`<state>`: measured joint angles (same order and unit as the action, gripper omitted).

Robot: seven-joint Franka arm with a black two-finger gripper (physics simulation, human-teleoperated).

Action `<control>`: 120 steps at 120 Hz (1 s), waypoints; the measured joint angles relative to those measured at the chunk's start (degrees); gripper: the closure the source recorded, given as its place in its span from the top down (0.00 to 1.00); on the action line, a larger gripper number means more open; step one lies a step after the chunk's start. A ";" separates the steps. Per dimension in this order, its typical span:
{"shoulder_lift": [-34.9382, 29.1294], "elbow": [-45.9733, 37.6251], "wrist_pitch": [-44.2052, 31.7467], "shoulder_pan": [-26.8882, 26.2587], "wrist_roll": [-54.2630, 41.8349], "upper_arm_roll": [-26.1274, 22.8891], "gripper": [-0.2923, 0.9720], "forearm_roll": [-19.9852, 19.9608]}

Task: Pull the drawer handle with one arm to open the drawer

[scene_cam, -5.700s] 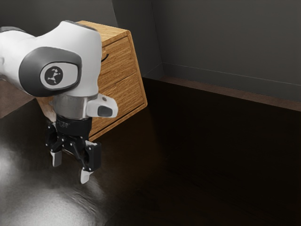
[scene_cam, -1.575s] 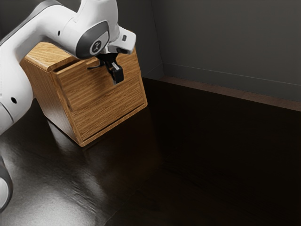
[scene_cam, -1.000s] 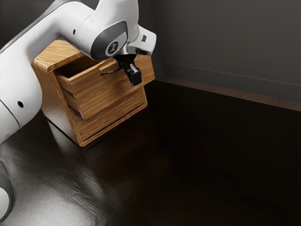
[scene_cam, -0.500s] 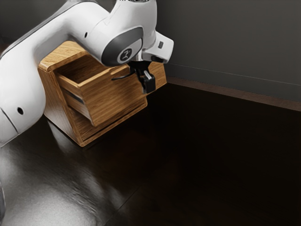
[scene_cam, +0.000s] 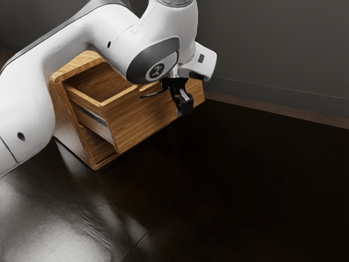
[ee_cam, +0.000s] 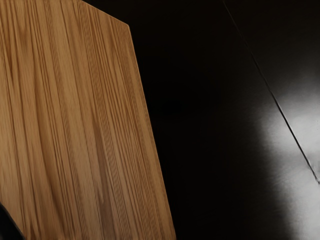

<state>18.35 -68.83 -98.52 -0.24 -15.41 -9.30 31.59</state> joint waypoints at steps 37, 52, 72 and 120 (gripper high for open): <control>-0.85 -0.15 -0.19 -1.46 1.29 1.16 0.68 -0.50; -0.94 0.14 -0.22 -1.89 1.63 1.17 0.69 -0.59; -0.92 0.80 -0.21 -3.16 1.96 1.04 0.71 -0.60; -3.60 1.68 2.64 -9.85 3.02 0.75 0.77 -6.67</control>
<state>14.75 -67.15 -95.89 -10.08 -12.39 -8.56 24.92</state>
